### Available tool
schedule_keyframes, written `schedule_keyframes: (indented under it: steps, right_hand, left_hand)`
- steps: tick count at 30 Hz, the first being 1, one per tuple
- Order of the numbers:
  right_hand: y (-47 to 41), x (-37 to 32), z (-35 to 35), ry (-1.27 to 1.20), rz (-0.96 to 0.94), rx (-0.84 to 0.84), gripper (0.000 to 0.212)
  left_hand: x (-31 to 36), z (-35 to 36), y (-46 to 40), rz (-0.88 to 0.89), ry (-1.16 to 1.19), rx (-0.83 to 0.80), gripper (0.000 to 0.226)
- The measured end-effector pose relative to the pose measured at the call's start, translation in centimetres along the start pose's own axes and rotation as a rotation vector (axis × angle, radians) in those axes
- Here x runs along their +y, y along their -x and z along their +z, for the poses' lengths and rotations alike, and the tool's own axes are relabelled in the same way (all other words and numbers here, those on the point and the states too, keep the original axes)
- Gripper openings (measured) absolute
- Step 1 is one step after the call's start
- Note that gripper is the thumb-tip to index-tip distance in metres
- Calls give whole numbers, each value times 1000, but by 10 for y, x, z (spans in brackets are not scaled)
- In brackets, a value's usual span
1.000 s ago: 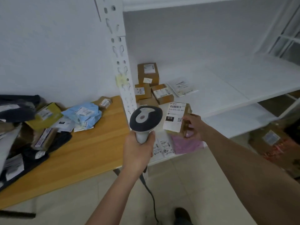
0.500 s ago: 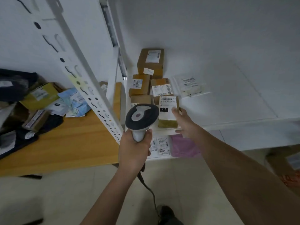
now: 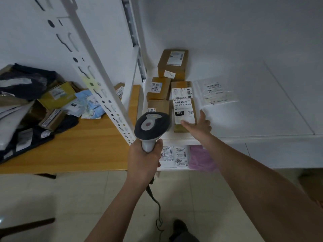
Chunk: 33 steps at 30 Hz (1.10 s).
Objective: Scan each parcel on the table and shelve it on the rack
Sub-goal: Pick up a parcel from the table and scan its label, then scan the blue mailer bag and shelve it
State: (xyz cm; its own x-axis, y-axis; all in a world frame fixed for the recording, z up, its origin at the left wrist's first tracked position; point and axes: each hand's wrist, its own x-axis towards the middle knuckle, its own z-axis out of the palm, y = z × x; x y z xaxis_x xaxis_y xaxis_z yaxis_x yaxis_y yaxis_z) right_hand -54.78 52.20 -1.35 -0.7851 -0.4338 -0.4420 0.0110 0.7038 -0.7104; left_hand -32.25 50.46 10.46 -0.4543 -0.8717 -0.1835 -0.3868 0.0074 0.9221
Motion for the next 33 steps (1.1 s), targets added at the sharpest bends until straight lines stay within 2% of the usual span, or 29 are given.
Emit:
schedule_keyframes:
  steps: [3, 6, 9, 14, 18, 22, 25, 30, 33]
  right_hand:
    - [12, 3, 0, 40, -33, 65, 108]
    - [26, 10, 2, 151, 11, 92, 117]
    - [47, 16, 5, 280, 82, 66, 125]
    - [93, 17, 29, 442, 187, 10, 121]
    - [126, 10, 83, 657, 195, -139, 118]
    - [165, -29, 156, 777, 58, -313, 113]
    - [192, -74, 217, 770, -40, -399, 106]
    - [210, -136, 300, 674, -124, -481, 111]
    - [213, -170, 338, 652, -189, -476, 105]
  left_hand:
    - [-2, -7, 6, 9, 19, 4, 32]
    - [-6, -17, 12, 15, 39, -10, 30]
    - [-13, -34, 17, 28, 45, -26, 29]
    - [-30, -85, 29, 64, 65, -52, 35]
    - [-55, -152, 39, 66, 108, -47, 34]
    - [-85, -243, 45, 74, 105, 27, 34]
    - [-107, -316, 43, 68, 98, 128, 29]
    - [-125, -399, 40, 44, 124, 299, 22]
    - [-134, -435, 32, 26, 140, 382, 25]
